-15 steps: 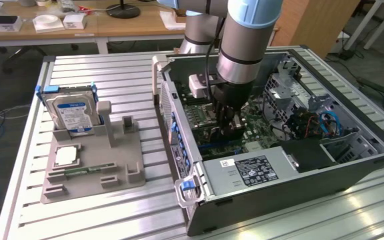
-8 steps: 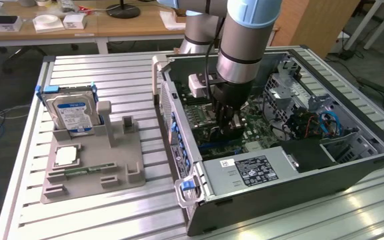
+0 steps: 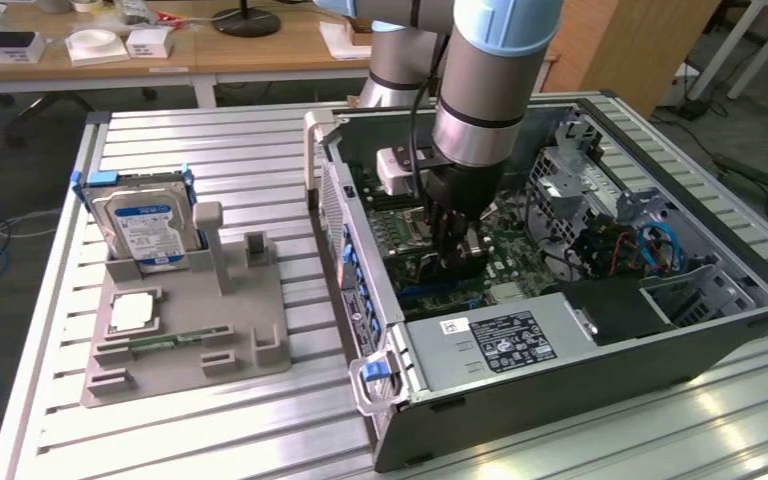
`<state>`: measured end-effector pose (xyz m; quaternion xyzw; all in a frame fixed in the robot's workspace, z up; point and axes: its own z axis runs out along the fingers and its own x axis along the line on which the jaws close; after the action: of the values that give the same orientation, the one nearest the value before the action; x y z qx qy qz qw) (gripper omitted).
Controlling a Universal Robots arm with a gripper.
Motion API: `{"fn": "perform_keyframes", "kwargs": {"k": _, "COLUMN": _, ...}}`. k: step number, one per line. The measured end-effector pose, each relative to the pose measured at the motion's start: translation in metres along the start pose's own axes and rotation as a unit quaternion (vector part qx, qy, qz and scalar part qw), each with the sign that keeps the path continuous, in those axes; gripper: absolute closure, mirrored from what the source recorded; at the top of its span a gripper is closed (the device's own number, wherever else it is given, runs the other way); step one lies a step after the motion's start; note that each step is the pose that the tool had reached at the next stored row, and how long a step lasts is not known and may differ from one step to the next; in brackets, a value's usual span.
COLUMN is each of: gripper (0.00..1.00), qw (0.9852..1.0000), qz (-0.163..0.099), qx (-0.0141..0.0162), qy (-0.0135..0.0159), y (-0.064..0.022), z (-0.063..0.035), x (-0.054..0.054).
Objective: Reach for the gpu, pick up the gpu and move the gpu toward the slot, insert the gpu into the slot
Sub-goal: 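Insert the gpu into the slot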
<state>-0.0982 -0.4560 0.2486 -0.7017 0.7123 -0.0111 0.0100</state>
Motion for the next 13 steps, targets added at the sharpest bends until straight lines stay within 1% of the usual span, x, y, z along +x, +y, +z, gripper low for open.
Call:
{"fn": "perform_keyframes", "kwargs": {"k": 9, "gripper": 0.74, "qw": 1.0000, "qz": 0.000, "qx": -0.0002, "qy": 0.0001, "y": 0.0009, "z": 0.0002, "x": 0.0001}}
{"fn": "perform_keyframes", "kwargs": {"k": 13, "gripper": 0.74, "qw": 1.0000, "qz": 0.000, "qx": -0.0001, "qy": 0.0000, "y": 0.0010, "z": 0.0020, "x": 0.0000}}
